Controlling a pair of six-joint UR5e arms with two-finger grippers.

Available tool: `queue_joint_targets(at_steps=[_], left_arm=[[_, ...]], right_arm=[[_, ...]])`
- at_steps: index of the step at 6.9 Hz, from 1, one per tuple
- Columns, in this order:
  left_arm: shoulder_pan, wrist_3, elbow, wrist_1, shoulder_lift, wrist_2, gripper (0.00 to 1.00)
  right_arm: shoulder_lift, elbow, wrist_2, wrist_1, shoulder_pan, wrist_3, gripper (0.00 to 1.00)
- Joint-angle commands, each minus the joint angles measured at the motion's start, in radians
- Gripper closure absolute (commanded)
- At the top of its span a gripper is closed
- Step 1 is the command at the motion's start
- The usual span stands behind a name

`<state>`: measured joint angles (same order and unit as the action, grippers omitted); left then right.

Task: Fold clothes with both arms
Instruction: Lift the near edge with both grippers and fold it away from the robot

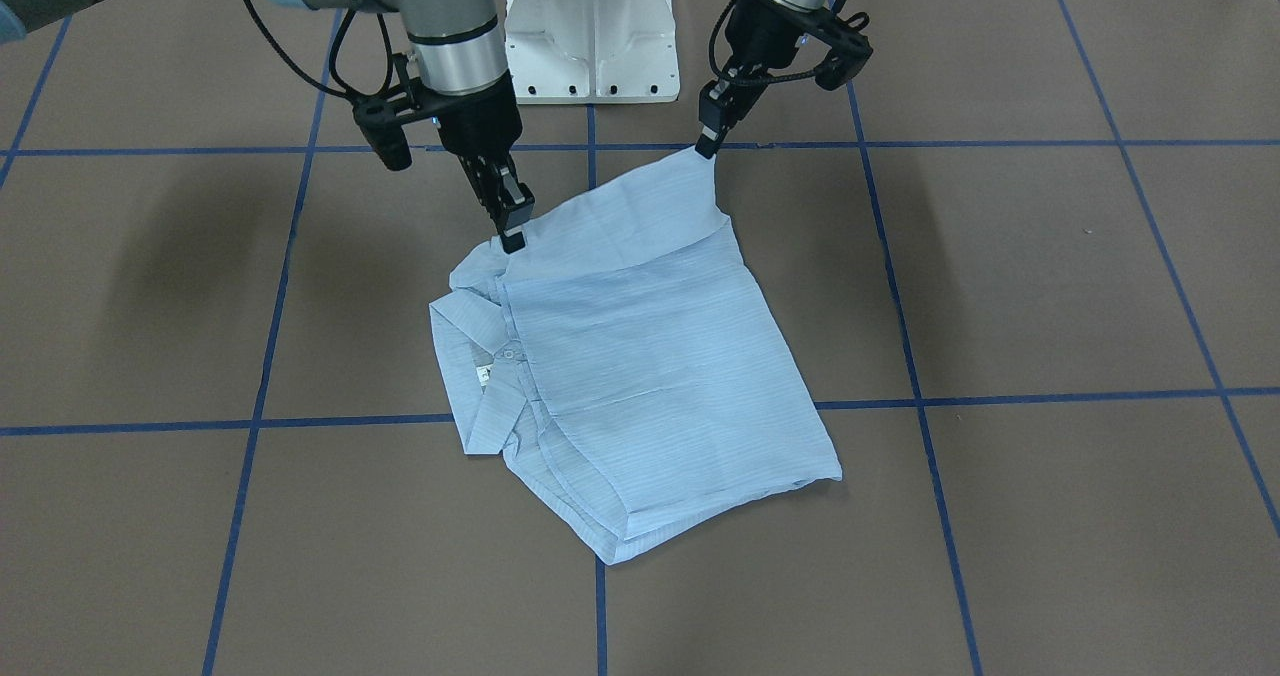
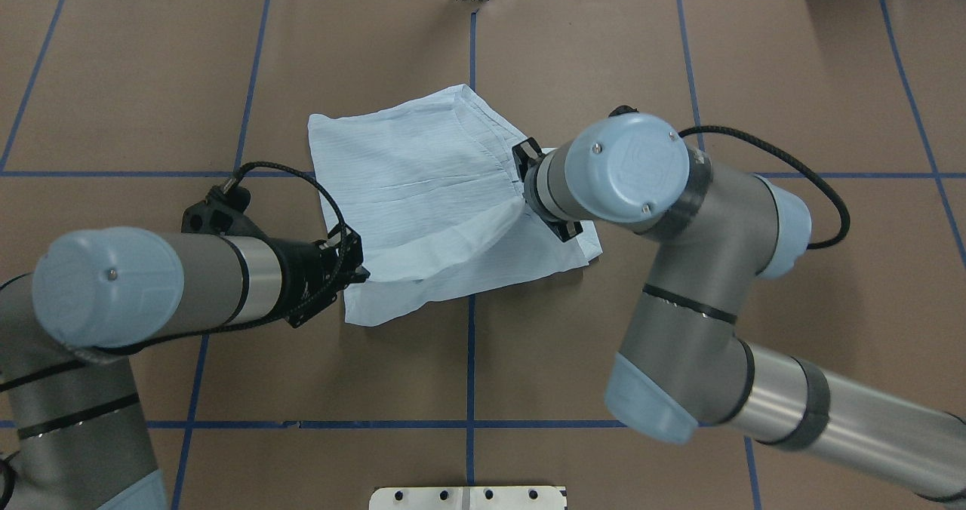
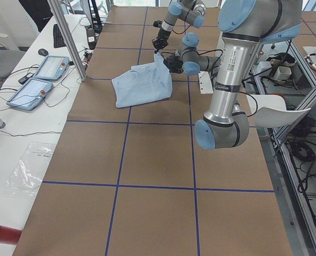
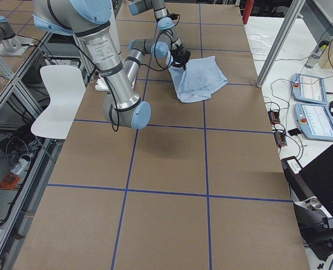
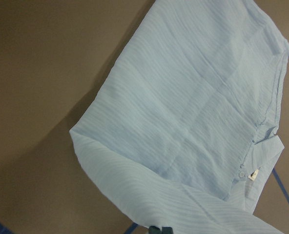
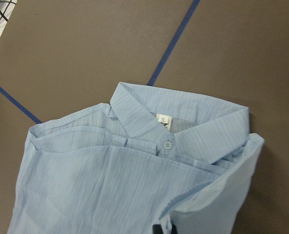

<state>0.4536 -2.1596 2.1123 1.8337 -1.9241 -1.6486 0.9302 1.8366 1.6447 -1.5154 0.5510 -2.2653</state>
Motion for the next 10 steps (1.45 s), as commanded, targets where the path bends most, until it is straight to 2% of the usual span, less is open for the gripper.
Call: queue_joint_targets(at_steps=[1,2,3,4,5,6,8,10], left_arm=[[0.104,0.113,-0.145,0.021,-0.047,-0.02,1.0],[0.146,0.148,-0.213,0.076,-0.049,-0.02,1.0],[0.18,0.155,-0.315,0.179,-0.07,-0.02,1.0],[0.229,0.202,-0.392,0.211,-0.11,-0.036,1.0],[0.265,0.231,-0.426,0.216,-0.121,-0.043,1.0],[0.295,0.277,-0.474,0.246,-0.14,-0.048,1.0],[0.318,0.282,-0.62,0.41,-0.157,-0.056,1.0],[0.323,0.293,-0.66,0.447,-0.164,-0.056,1.0]], right_arm=[[-0.158,-0.292,0.082,0.11,0.07,0.065,1.0],[-0.239,-0.429,0.086,0.154,0.09,0.087,1.0],[-0.281,-0.574,0.089,0.308,0.119,0.087,1.0],[-0.363,-0.711,0.095,0.363,0.133,0.092,1.0],[-0.426,-0.794,0.095,0.366,0.142,0.092,1.0],[-0.445,-0.836,0.09,0.404,0.156,0.095,1.0],[-0.473,-0.951,0.086,0.524,0.156,0.095,1.0],[-0.505,-1.003,0.086,0.534,0.153,0.095,1.0]])
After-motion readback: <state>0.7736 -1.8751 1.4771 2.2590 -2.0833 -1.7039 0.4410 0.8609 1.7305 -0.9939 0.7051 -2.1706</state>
